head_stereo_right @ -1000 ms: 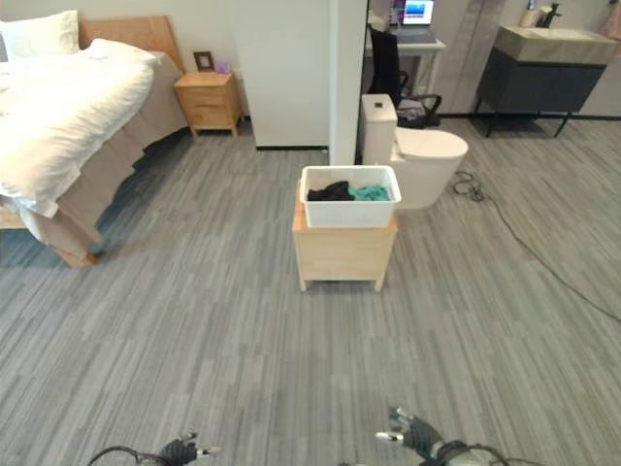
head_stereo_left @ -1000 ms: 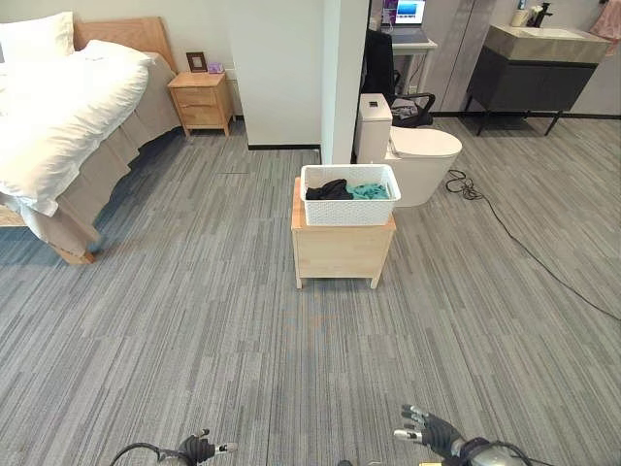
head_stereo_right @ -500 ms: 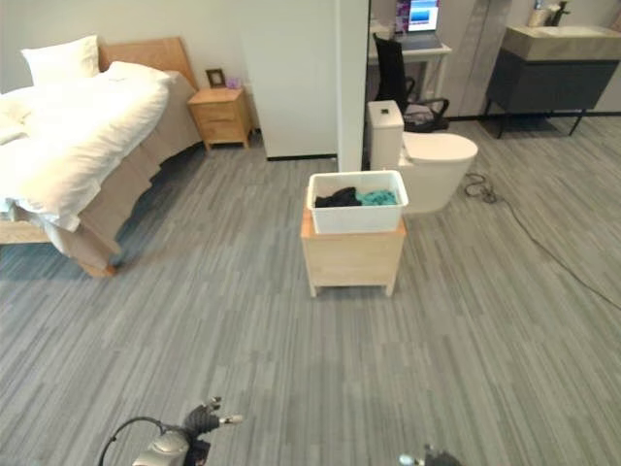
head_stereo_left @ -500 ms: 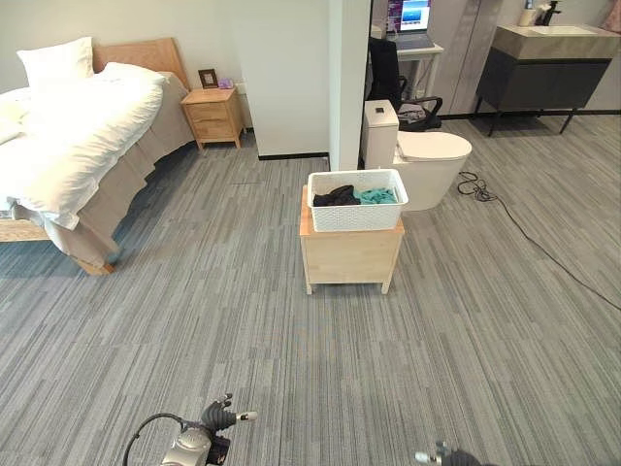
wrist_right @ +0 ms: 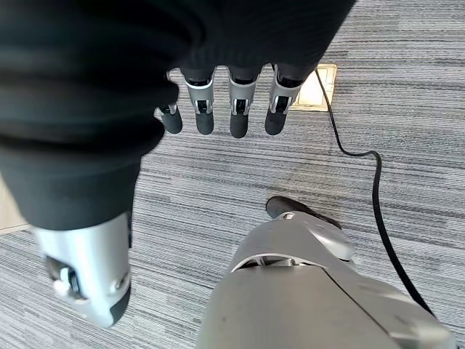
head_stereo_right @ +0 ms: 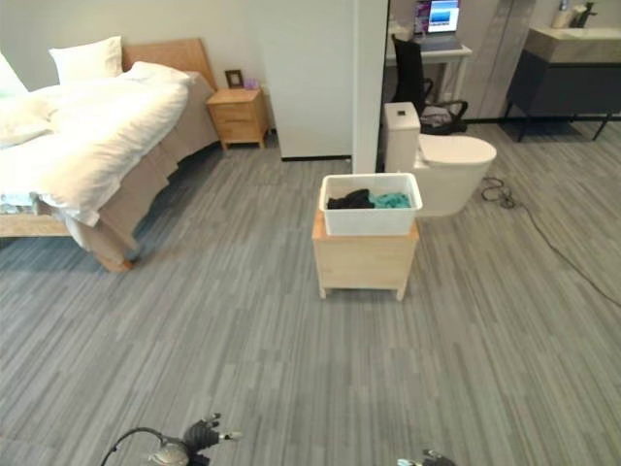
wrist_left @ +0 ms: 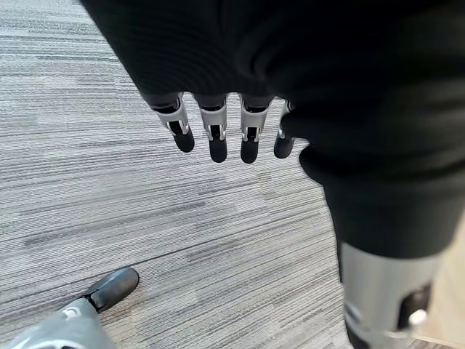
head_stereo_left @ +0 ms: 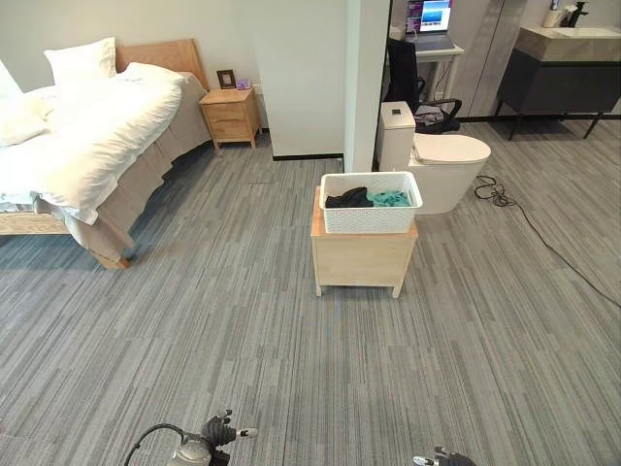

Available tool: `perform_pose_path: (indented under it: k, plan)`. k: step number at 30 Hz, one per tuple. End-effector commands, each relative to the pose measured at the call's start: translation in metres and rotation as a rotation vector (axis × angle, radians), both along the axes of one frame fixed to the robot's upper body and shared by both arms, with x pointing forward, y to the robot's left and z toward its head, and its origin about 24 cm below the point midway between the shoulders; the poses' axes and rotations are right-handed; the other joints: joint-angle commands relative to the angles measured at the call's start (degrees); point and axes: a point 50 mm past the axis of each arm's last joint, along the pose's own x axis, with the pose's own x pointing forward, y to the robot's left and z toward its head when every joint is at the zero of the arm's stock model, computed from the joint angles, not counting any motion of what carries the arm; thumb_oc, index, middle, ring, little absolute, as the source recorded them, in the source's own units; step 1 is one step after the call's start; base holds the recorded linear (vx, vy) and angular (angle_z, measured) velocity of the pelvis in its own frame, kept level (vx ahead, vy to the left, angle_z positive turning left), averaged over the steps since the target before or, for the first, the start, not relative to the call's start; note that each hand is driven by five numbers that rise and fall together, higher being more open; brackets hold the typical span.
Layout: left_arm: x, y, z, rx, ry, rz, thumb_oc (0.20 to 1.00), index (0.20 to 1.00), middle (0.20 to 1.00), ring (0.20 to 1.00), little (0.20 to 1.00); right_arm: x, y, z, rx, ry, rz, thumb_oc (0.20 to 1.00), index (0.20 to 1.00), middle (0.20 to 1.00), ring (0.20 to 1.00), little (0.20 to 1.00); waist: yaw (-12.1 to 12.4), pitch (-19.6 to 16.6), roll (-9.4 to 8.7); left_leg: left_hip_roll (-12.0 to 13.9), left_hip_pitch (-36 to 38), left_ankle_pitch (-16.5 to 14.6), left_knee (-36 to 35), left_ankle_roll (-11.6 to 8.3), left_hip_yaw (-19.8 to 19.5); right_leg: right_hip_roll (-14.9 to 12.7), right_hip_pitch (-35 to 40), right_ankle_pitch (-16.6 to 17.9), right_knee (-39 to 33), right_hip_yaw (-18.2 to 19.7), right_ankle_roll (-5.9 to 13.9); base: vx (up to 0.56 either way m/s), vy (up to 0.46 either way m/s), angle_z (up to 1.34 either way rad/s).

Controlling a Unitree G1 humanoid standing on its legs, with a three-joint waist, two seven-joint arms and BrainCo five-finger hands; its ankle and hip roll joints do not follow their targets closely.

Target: Grab the laundry basket,head to the washer,open it,put in the laundry and shut it.

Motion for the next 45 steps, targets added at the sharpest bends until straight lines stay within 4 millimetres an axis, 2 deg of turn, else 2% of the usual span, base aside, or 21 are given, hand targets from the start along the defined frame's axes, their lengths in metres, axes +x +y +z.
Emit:
perform_pose_path:
  k: [1, 5, 8, 9, 11, 12, 13, 14, 15, 19, 23, 31, 34, 35, 37, 39, 41, 42, 43, 44, 45]
  plan:
    - [0.011, 0.001, 0.003, 0.002, -0.017, -0.006, 1.0, 1.0, 1.0, 1.0, 1.0, -0.003, 0.002, -0.003, -0.008, 0.039, 0.011, 1.0, 1.0, 1.0, 1.0, 1.0, -0.2, 0.2, -3.99, -3.3, 1.5, 0.4, -4.8, -0.04, 0.3, -5.1, 11.6, 16.8, -22.0, -4.4, 9.29, 0.0, 0.0, 0.0]
    - [-0.003, 0.003, -0.003, 0.012, 0.059, -0.012, 1.0, 1.0, 1.0, 1.0, 1.0, -0.008, -0.001, -0.003, -0.013, 0.066, 0.007, 1.0, 1.0, 1.0, 1.0, 1.0, -0.1, 0.0, -3.79, -3.4, 1.6, 0.2, -4.8, -0.04, 0.3, -5.2, 11.7, 16.6, -22.0, -4.6, 9.37, 0.03, 0.017, 0.03]
    - [-0.001, 0.003, -0.002, 0.003, 0.042, 0.016, 1.0, 1.0, 1.0, 1.0, 1.0, -0.001, -0.001, -0.001, -0.005, 0.031, -0.012, 1.0, 1.0, 1.0, 1.0, 1.0, -0.2, 0.0, -3.68, -3.4, 1.7, 0.2, -4.8, -0.04, 0.2, -5.2, 11.7, 16.5, -22.0, -4.6, 9.37, 0.01, 0.002, 0.0]
    - [0.01, 0.003, 0.003, -0.012, -0.021, 0.052, 1.0, 1.0, 1.0, 1.0, 1.0, 0.01, 0.001, 0.001, 0.0, -0.029, -0.02, 1.0, 1.0, 1.0, 1.0, 1.0, -0.1, -0.1, -3.6, -3.4, 1.7, 0.2, -4.8, -0.06, 0.1, -5.2, 11.8, 16.4, -22.0, -4.6, 9.36, 0.0, 0.0, 0.0]
    - [0.018, 0.002, 0.006, -0.02, -0.061, 0.064, 1.0, 1.0, 1.0, 1.0, 1.0, 0.017, 0.003, 0.003, 0.006, -0.063, -0.022, 1.0, 1.0, 1.0, 1.0, 1.0, -0.1, 0.0, -3.62, -3.4, 1.7, 0.2, -4.8, -0.07, 0.0, -5.2, 11.8, 16.4, -22.0, -4.6, 9.35, 0.0, -0.001, 0.02]
    - [0.034, 0.001, 0.015, -0.039, -0.156, 0.083, 1.0, 1.0, 1.0, 1.0, 1.0, 0.041, 0.014, 0.009, 0.031, -0.183, 0.024, 1.0, 1.0, 1.0, 1.0, 1.0, -0.3, 0.3, -3.66, -3.4, 1.7, 0.3, -4.8, -0.1, 0.0, -5.1, 11.8, 16.4, -22.0, -4.5, 9.33, 0.0, 0.0, 0.0]
    - [0.042, 0.001, 0.02, -0.048, -0.202, 0.091, 1.0, 1.0, 1.0, 1.0, 1.0, 0.051, 0.016, 0.014, 0.032, -0.237, 0.052, 1.0, 1.0, 1.0, 1.0, 1.0, -0.4, 0.3, -3.72, -3.3, 1.7, 0.3, -4.8, -0.11, 0.1, -5.0, 11.7, 16.4, -22.0, -4.3, 9.32, 0.0, 0.0, 0.0]
    - [0.041, 0.001, 0.02, -0.048, -0.201, 0.091, 1.0, 1.0, 1.0, 1.0, 1.0, 0.05, 0.016, 0.014, 0.031, -0.236, 0.051, 1.0, 1.0, 1.0, 1.0, 1.0, -0.4, 0.3, -3.72, -3.3, 1.7, 0.3, -4.8, -0.11, 0.1, -5.0, 11.7, 16.4, -22.0, -4.3, 9.31, 0.0, -0.013, -0.04]
    - [0.051, 0.001, 0.027, -0.055, -0.259, 0.088, 1.0, 1.0, 1.0, 1.0, 1.0, 0.064, 0.015, 0.024, 0.009, -0.317, 0.094, 1.0, 1.0, 1.0, 1.0, 1.0, -0.8, 0.4, -3.83, -3.3, 1.7, 0.4, -4.8, -0.16, 0.3, -4.9, 11.7, 16.3, -22.0, -4.1, 9.3, 0.0, -0.008, -0.1]
    - [0.057, 0.001, 0.031, -0.039, -0.298, 0.079, 1.0, 1.0, 1.0, 1.0, 1.0, 0.077, 0.013, 0.034, -0.026, -0.391, 0.127, 1.0, 1.0, 1.0, 1.0, 1.0, -0.8, 0.5, -4.02, -3.2, 1.9, 0.4, -4.8, -0.24, 0.4, -4.8, 11.8, 16.2, -22.0, -4.0, 9.27, 0.01, -0.007, -0.04]
    - [0.058, 0.001, 0.033, -0.027, -0.31, 0.076, 1.0, 1.0, 1.0, 1.0, 1.0, 0.077, 0.014, 0.034, -0.03, -0.393, 0.154, 1.0, 1.0, 1.0, 1.0, 1.0, -0.7, 0.5, -4.15, -3.2, 2.2, 0.3, -4.8, -0.21, 0.4, -4.8, 12.1, 16.1, -21.9, -4.0, 9.25, 0.0, 0.0, 0.0]
    - [0.047, 0.008, 0.025, -0.006, -0.252, 0.109, 1.0, 1.0, 1.0, 1.0, 1.0, 0.078, 0.021, 0.032, -0.012, -0.384, 0.178, 1.0, 1.0, 1.0, 1.0, 1.0, -0.6, 1.2, -4.81, -3.2, 2.7, 0.0, -4.8, 0.03, 0.7, -4.8, 12.2, 15.9, -21.3, -3.7, 9.28, 0.0, 0.0, 0.0]
    - [0.053, 0.011, 0.028, 0.01, -0.261, 0.104, 1.0, 1.0, 1.0, 1.0, 1.0, 0.087, 0.024, 0.035, -0.009, -0.401, 0.184, 1.0, 1.0, 1.0, 1.0, 1.0, -0.7, 2.3, -5.15, -3.3, 2.1, 0.3, -4.3, 0.17, 0.9, -5.3, 11.1, 15.7, -19.5, -3.4, 9.22, -0.03, 0.043, -0.01]
    - [0.056, 0.013, 0.03, 0.022, -0.262, 0.107, 1.0, 1.0, 1.0, 1.0, 1.0, 0.094, 0.031, 0.035, 0.001, -0.405, 0.195, 1.0, 1.0, 1.0, 1.0, 1.0, -0.9, 3.0, -5.31, -3.4, 1.6, -0.4, -3.0, 0.45, 1.2, -5.7, 10.5, 15.2, -18.3, -3.0, 8.98, -0.04, 0.072, -0.01]
    - [0.055, 0.014, 0.029, 0.033, -0.257, 0.109, 1.0, 1.0, 1.0, 1.0, 1.0, 0.091, 0.032, 0.031, 0.007, -0.381, 0.183, 1.0, 1.0, 1.0, 1.0, 1.0, -1.2, 3.8, -5.52, -3.5, 1.4, -2.0, -0.6, 0.99, 1.6, -6.2, 10.1, 14.5, -16.5, -2.3, 8.82, 0.02, 0.086, -0.06]
    - [0.056, 0.015, 0.031, 0.047, -0.271, 0.095, 1.0, 1.0, 1.0, 1.0, 1.0, 0.093, 0.035, 0.032, 0.017, -0.393, 0.185, 1.0, 1.0, 1.0, 1.0, 1.0, -1.6, 5.0, -5.66, -3.2, 0.4, -4.6, 4.5, 1.66, 2.3, -6.7, 9.3, 12.1, -12.4, -1.3, 8.34, 0.04, 0.082, -0.14]
    - [0.067, 0.011, 0.039, 0.042, -0.327, 0.073, 1.0, 1.0, 1.0, 1.0, 1.0, 0.098, 0.036, 0.035, 0.017, -0.419, 0.186, 1.0, 1.0, 1.0, 1.0, 1.0, -1.8, 7.1, -5.78, -2.4, -2.0, -6.7, 10.4, 2.25, 1.7, -7.5, 6.9, 9.5, -6.1, -0.8, 7.57, -0.02, 0.076, -0.21]
    - [0.076, 0.007, 0.046, 0.04, -0.373, 0.034, 1.0, 1.0, 1.0, 1.0, 1.0, 0.104, 0.036, 0.04, 0.006, -0.449, 0.197, 1.0, 1.0, 1.0, 1.0, 1.0, -2.3, 9.5, -6.12, -2.8, -3.5, -8.8, 14.3, 3.63, 0.4, -9.7, 2.5, 12.0, 3.3, -0.5, 8.65, -0.01, 0.134, -0.02]
    - [0.075, 0.007, 0.046, 0.045, -0.37, 0.028, 1.0, 1.0, 1.0, 1.0, 1.0, 0.104, 0.035, 0.04, 0.004, -0.449, 0.2, 1.0, 1.0, 1.0, 1.0, 1.0, -2.6, 10.4, -5.99, -3.3, -2.9, -9.9, 14.5, 4.61, 0.2, -10.6, 1.1, 14.4, 8.3, 0.5, 9.28, 0.03, 0.235, 0.16]
    - [0.076, 0.007, 0.047, 0.055, -0.37, 0.01, 1.0, 1.0, 1.0, 1.0, 1.0, 0.106, 0.036, 0.043, 0.004, -0.467, 0.206, 1.0, 1.0, 1.0, 1.0, 1.0, -3.6, 12.2, -4.92, -3.8, -1.5, -10.1, 13.7, 5.95, 0.1, -12.4, -2.8, 19.8, 15.9, 1.5, 9.87, 0.15, 0.198, 0.17]
    - [0.071, 0.007, 0.044, 0.061, -0.351, -0.01, 1.0, 1.0, 1.0, 1.0, 1.0, 0.103, 0.032, 0.045, 0.006, -0.474, 0.197, 1.0, 1.0, 1.0, 1.0, 1.0, -4.5, 12.5, -3.86, -3.6, 0.5, -9.1, 12.1, 5.75, -0.1, -12.1, -6.9, 19.0, 17.1, 2.2, 10.18, 0.23, 0.111, 0.19]
